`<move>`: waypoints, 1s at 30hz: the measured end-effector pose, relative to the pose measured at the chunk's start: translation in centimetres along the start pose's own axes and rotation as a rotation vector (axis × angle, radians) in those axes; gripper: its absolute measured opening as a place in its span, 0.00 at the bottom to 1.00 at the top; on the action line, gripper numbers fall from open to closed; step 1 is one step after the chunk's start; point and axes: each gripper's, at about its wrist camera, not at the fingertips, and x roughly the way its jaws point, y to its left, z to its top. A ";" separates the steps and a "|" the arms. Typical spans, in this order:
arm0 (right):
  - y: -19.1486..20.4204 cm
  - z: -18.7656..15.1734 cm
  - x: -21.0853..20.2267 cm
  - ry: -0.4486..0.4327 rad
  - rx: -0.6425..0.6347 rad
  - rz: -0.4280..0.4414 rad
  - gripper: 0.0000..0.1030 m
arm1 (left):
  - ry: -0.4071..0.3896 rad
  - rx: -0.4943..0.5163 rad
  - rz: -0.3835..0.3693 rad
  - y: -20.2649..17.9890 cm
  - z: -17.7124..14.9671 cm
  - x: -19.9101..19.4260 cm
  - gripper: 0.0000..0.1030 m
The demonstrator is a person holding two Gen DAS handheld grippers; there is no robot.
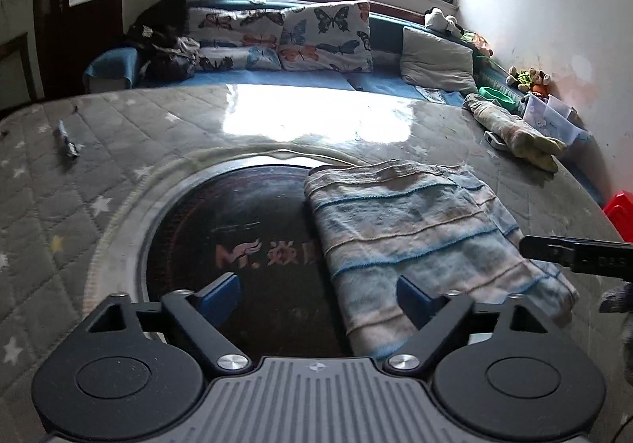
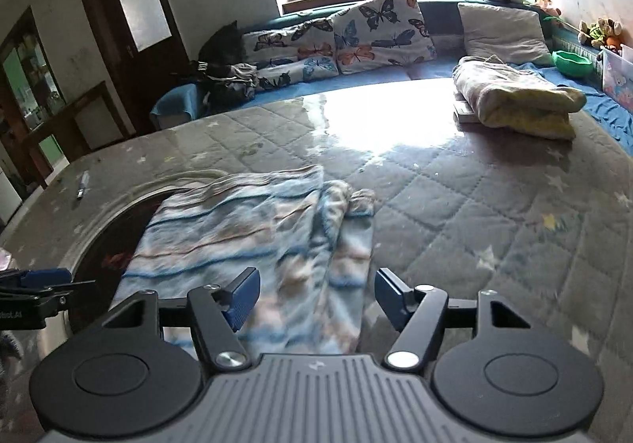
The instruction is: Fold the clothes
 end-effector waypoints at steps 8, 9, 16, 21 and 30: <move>-1.6 1.0 3.3 0.024 0.029 0.026 0.65 | 0.037 -0.025 -0.023 0.1 1.1 2.7 0.77; -1.5 1.0 3.3 0.023 0.034 0.036 0.65 | 0.043 -0.030 -0.029 0.2 1.1 2.9 0.75; -1.2 0.8 3.2 0.042 0.049 0.122 0.36 | 0.076 -0.040 -0.074 0.1 1.0 3.7 0.51; -1.5 0.9 3.0 0.039 0.053 0.127 0.40 | 0.075 -0.043 -0.043 -0.1 1.2 3.9 0.53; -1.2 0.6 2.2 0.009 0.086 0.155 0.17 | 0.097 -0.033 -0.097 -1.0 1.2 4.1 0.17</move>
